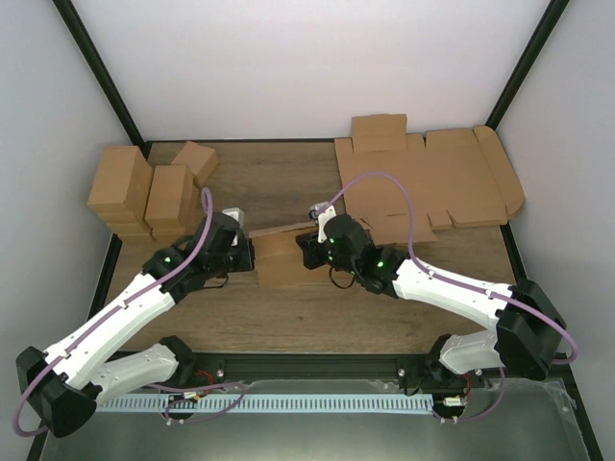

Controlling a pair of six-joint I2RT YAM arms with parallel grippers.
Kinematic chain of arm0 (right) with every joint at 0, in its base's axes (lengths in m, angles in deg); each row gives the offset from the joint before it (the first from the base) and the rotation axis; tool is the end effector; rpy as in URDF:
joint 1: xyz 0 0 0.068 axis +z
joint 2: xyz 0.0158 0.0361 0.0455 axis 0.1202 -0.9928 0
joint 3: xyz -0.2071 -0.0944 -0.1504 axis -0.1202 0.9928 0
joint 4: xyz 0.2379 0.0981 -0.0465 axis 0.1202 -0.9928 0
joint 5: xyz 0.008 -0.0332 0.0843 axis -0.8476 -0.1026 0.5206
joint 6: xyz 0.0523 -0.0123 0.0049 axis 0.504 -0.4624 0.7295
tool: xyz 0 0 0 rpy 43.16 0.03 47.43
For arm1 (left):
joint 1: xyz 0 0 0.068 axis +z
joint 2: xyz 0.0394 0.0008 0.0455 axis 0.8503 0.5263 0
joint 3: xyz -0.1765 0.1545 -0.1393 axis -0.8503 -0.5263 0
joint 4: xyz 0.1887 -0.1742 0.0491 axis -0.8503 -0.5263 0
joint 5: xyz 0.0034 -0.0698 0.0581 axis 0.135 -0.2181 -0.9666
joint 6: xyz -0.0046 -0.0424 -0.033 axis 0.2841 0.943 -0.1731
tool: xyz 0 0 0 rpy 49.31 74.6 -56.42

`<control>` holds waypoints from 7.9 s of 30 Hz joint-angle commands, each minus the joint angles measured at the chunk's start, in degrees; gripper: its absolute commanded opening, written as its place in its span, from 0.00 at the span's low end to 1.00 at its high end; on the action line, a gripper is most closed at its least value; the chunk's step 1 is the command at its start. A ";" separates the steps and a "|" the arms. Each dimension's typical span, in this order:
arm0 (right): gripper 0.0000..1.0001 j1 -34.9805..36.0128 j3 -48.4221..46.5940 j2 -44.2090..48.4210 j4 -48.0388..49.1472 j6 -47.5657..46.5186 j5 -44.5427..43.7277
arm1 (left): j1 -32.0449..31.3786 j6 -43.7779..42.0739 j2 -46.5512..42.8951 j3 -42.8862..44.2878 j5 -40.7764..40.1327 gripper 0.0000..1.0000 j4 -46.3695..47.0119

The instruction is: Fold the paper box

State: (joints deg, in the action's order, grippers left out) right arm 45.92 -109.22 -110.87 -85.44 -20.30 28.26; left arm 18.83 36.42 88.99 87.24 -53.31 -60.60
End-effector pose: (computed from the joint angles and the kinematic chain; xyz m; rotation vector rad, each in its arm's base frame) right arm 0.1826 0.2376 0.2639 -0.4106 2.1331 0.8051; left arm 0.1565 -0.1238 0.2961 0.0315 2.4521 -0.4835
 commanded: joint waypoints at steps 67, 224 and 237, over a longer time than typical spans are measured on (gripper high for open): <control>0.75 -22.23 3.53 27.34 -20.21 -16.79 4.89 | -0.10 0.43 -4.34 -9.13 2.88 0.50 13.12; 1.00 0.59 3.67 -10.43 37.71 -33.57 4.31 | 16.05 -17.78 0.58 -2.74 1.84 0.04 14.95; 1.00 2.36 -2.32 -17.30 35.29 -36.09 2.76 | 16.06 -17.42 -3.12 -4.13 -2.26 0.04 13.04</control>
State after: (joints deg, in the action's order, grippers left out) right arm 47.86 -106.97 -125.45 -48.37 -55.41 31.69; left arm 34.63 19.44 87.65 84.05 -54.82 -48.17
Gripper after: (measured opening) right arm 0.997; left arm 0.039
